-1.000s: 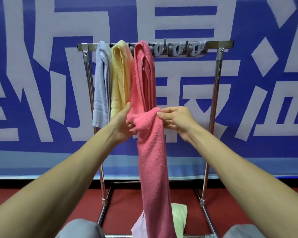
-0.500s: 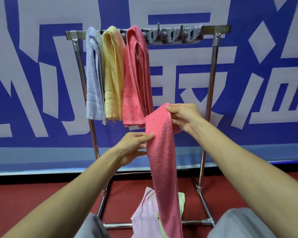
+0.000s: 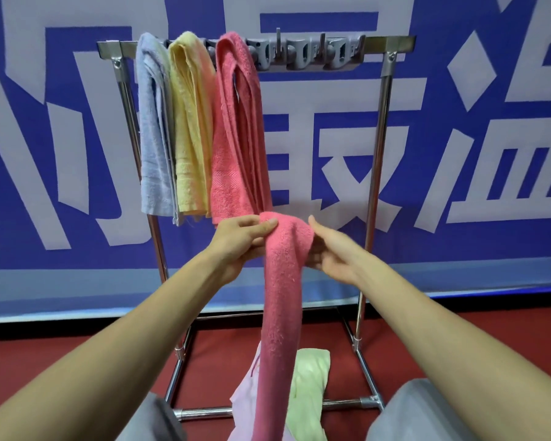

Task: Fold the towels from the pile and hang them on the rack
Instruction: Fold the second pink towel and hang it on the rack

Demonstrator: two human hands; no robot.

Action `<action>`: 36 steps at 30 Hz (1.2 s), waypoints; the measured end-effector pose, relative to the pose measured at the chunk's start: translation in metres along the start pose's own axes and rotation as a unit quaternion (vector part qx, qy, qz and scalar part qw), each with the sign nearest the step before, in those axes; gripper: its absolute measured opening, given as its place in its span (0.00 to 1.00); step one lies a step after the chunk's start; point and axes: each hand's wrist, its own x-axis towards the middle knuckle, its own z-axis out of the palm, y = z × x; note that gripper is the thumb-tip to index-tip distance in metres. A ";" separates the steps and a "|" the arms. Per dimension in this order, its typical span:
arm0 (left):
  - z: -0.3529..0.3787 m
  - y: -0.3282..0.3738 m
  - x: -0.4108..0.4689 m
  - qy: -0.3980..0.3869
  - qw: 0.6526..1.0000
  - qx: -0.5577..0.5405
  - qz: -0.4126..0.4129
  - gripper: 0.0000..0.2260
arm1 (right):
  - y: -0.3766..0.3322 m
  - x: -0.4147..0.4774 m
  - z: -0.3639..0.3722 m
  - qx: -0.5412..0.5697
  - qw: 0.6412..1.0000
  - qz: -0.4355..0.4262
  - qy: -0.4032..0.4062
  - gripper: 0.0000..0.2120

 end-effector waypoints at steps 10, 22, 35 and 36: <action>-0.035 0.018 0.001 0.091 0.992 -0.069 -0.044 0.11 | 0.011 -0.011 0.019 0.005 0.989 -0.046 -0.138 0.13; -0.045 0.020 -0.002 0.039 0.994 -0.025 -0.097 0.04 | 0.008 -0.006 0.037 -0.077 0.987 -0.047 -0.136 0.12; -0.049 0.018 -0.001 0.018 0.999 0.011 -0.044 0.10 | 0.011 -0.015 0.039 -0.019 0.982 -0.054 -0.179 0.09; -0.049 0.018 -0.001 0.026 0.999 0.010 -0.040 0.09 | 0.010 -0.016 0.038 -0.026 0.983 -0.062 -0.173 0.09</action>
